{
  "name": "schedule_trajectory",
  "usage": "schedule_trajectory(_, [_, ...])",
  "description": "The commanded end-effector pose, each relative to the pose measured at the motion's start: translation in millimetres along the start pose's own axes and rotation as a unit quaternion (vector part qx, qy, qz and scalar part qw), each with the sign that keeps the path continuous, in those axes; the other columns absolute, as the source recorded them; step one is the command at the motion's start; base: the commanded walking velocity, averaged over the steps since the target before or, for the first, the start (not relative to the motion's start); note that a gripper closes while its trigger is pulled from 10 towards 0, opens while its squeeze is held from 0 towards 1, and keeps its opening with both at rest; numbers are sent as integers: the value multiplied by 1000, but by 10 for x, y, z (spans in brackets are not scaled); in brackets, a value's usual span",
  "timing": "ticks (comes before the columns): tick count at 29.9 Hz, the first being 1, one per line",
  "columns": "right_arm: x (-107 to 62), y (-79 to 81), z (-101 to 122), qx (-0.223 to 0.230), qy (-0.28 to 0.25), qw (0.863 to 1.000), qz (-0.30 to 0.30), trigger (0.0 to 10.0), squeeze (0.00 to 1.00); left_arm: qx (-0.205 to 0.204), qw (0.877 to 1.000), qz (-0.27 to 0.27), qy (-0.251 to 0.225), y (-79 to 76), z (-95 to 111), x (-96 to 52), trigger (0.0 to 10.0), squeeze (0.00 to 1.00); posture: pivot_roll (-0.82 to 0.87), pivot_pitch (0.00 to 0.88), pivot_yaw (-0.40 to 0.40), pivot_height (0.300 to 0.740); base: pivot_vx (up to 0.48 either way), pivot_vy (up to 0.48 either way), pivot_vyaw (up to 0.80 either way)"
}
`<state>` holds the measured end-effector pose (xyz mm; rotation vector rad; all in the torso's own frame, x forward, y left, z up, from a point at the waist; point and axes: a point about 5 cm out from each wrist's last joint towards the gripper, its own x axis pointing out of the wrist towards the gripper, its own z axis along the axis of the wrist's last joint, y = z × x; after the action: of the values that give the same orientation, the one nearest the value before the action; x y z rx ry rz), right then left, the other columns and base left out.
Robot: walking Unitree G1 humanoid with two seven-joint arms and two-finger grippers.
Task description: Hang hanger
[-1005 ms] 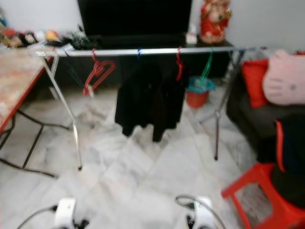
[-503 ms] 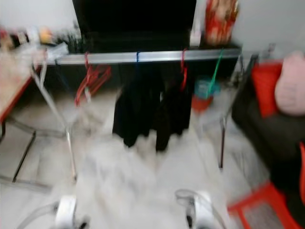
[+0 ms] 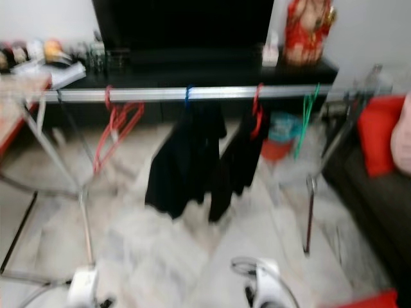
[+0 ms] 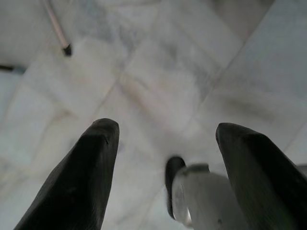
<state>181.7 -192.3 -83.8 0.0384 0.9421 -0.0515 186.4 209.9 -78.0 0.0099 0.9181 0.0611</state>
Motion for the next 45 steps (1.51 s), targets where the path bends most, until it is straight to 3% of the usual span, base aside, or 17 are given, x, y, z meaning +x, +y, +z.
schedule_trajectory(1, [13, 100, 21, 6, -5, 1000, 12, 10000, 0, -2, 1000, 16, 3, 122, -21, -20, 10000, 0, 58, 0, -17, 740, 379, 0, 0])
schedule_trajectory(21, [12, 97, 12, 0, -1, 1000, 8, 10000, 0, 0, 1000, 4, 3, 80, -36, -19, 10000, 0, 61, 0, -19, 740, 85, 0, -526])
schedule_trajectory(27, [12, 95, 16, -5, -3, 1000, 9, 10000, 0, 14, 1000, -8, -23, 49, 52, -8, 10000, 0, 68, 0, -21, 740, 0, 0, 0])
schedule_trajectory(29, [11, 95, 10, -6, -2, 1000, 10, 10000, 0, 29, 998, -20, -56, 15, 182, 4, 10000, 0, 70, 0, -19, 740, 0, 0, 0])
schedule_trajectory(35, [8, 93, -1, -5, -2, 1000, 9, 10000, 0, 70, 976, -45, -201, -2, 706, -47, 10000, 0, 71, 0, -15, 740, 0, 0, 0])
schedule_trajectory(37, [7, 90, -3, -6, -2, 1000, 9, 10000, 0, 85, 964, -55, -245, -32, 862, -91, 10000, 0, 71, 0, -15, 740, 0, 0, 0])
schedule_trajectory(38, [7, 90, -4, -7, -1, 1000, 9, 10000, 0, 97, 951, -67, -284, -77, 1003, -143, 10000, 0, 71, 0, -15, 740, 0, 0, 0])
schedule_trajectory(45, [7, 92, -3, -6, -3, 1000, 9, 10000, 0, 107, 914, -84, -382, -197, 1374, -330, 10000, 0, 78, 0, -15, 740, 0, 0, 0])
